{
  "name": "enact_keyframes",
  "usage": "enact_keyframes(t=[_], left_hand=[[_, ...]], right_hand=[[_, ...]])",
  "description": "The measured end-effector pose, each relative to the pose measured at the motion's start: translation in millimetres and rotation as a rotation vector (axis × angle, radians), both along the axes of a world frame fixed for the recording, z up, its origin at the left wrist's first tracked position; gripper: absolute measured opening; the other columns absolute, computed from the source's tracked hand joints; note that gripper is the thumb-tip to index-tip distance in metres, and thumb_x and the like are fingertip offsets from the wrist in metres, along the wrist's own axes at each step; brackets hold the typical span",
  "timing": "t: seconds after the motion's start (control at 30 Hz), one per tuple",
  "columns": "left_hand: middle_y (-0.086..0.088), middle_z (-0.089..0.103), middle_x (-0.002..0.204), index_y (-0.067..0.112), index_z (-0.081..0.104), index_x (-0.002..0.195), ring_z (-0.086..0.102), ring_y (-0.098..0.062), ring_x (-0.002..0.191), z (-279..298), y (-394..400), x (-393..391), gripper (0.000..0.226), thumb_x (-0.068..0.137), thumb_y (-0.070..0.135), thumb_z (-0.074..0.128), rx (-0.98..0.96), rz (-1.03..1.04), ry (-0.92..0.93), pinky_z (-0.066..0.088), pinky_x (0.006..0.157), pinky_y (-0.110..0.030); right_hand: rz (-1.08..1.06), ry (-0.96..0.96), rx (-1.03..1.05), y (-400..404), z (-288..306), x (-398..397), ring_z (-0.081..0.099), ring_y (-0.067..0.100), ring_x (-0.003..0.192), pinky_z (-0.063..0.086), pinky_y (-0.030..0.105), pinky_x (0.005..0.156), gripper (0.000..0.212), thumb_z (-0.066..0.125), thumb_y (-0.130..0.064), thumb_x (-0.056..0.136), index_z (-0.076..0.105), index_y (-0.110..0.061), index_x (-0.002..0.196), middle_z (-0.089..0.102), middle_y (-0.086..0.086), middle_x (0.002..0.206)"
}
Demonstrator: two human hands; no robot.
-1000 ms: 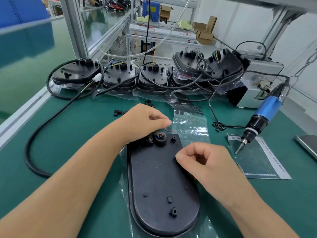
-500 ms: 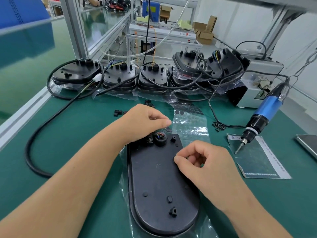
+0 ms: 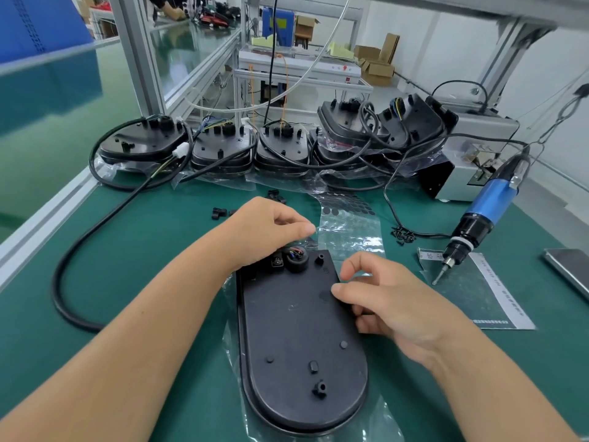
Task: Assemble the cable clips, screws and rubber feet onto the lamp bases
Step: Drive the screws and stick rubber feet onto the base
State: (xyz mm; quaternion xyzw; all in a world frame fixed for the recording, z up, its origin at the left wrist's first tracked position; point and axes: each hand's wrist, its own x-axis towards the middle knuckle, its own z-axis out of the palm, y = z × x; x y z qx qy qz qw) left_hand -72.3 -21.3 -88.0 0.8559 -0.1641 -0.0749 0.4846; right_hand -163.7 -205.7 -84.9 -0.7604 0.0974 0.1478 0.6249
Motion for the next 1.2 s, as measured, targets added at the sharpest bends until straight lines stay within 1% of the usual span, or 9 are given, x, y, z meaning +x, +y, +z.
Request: enact_keyframes(t=[0.13,0.3,0.4,0.5,0.67,0.87,1.0,1.1,1.2], left_hand=[[0.017,0.074,0.086,0.034,0.076,0.091,0.068,0.002,0.087,0,-1,0,0.01,0.084,0.039,0.071,-0.005,0.022,0.003,0.052,0.09,-0.024],[0.019,0.073,0.088,0.033,0.074,0.098,0.065,0.007,0.084,14,15,-4,0.014,0.086,0.034,0.069,0.009,0.115,-0.089,0.048,0.079,-0.017],[0.013,0.069,0.085,0.027,0.074,0.101,0.063,-0.009,0.082,27,62,5,0.015,0.088,0.03,0.066,0.275,0.477,-0.261,0.046,0.077,-0.026],[-0.017,0.066,0.108,0.01,0.068,0.11,0.057,-0.039,0.103,18,120,15,0.027,0.09,0.026,0.062,0.689,0.866,-0.197,0.046,0.084,-0.041],[-0.025,0.058,0.119,0.0,0.062,0.115,0.051,-0.044,0.112,-12,151,13,0.037,0.091,0.028,0.062,0.84,0.942,0.018,0.046,0.088,-0.044],[-0.021,0.067,0.092,0.0,0.069,0.085,0.056,-0.035,0.079,2,147,1,0.016,0.082,0.007,0.055,0.615,0.948,-0.074,0.046,0.068,-0.034],[-0.006,0.071,0.069,0.014,0.062,0.073,0.068,-0.022,0.063,37,120,-28,0.016,0.088,0.012,0.062,0.172,0.818,-0.172,0.054,0.07,-0.033],[-0.001,0.067,0.062,0.012,0.065,0.087,0.057,-0.005,0.044,62,87,-60,0.011,0.091,0.003,0.061,-0.247,0.557,0.032,0.048,0.047,-0.019],[-0.005,0.062,0.065,0.002,0.069,0.095,0.052,-0.008,0.051,77,56,-86,0.014,0.092,-0.001,0.055,-0.592,0.23,0.356,0.044,0.044,-0.014]], right_hand=[[0.023,-0.053,-0.086,3,-1,-1,0.05,0.008,0.057,0.041,0.019,0.048,0.023,0.076,-0.028,0.078,0.054,-0.021,0.078,0.053,-0.004,0.065],[0.038,-0.002,-0.011,-4,3,-3,0.053,0.007,0.059,0.044,0.02,0.052,0.017,0.073,-0.011,0.082,0.057,-0.018,0.082,0.057,-0.003,0.068],[0.027,-0.01,0.012,-8,2,-6,0.054,0.008,0.06,0.048,0.021,0.053,0.009,0.07,-0.013,0.086,0.061,-0.013,0.085,0.058,0.0,0.072],[0.008,-0.039,0.0,-8,0,-7,0.054,0.007,0.058,0.047,0.022,0.051,0.01,0.07,-0.017,0.087,0.063,-0.011,0.082,0.058,0.002,0.072],[-0.054,-0.177,-0.115,2,0,2,0.052,0.007,0.053,0.043,0.02,0.046,0.012,0.07,-0.018,0.086,0.063,-0.011,0.079,0.057,0.0,0.064],[-0.071,-0.239,-0.148,2,-5,9,0.053,0.007,0.05,0.046,0.021,0.049,0.014,0.07,-0.021,0.086,0.064,-0.012,0.077,0.057,-0.009,0.053],[-0.075,-0.273,-0.182,5,-8,10,0.052,0.005,0.047,0.045,0.021,0.047,0.016,0.07,-0.021,0.086,0.063,-0.013,0.074,0.058,-0.009,0.051],[-0.067,-0.304,-0.191,6,-6,11,0.052,0.004,0.049,0.046,0.019,0.047,0.016,0.068,-0.023,0.087,0.065,-0.014,0.075,0.058,-0.009,0.053],[-0.048,-0.299,-0.188,6,-3,8,0.053,0.001,0.053,0.047,0.019,0.051,0.02,0.062,-0.026,0.092,0.067,-0.015,0.077,0.058,-0.011,0.057]])
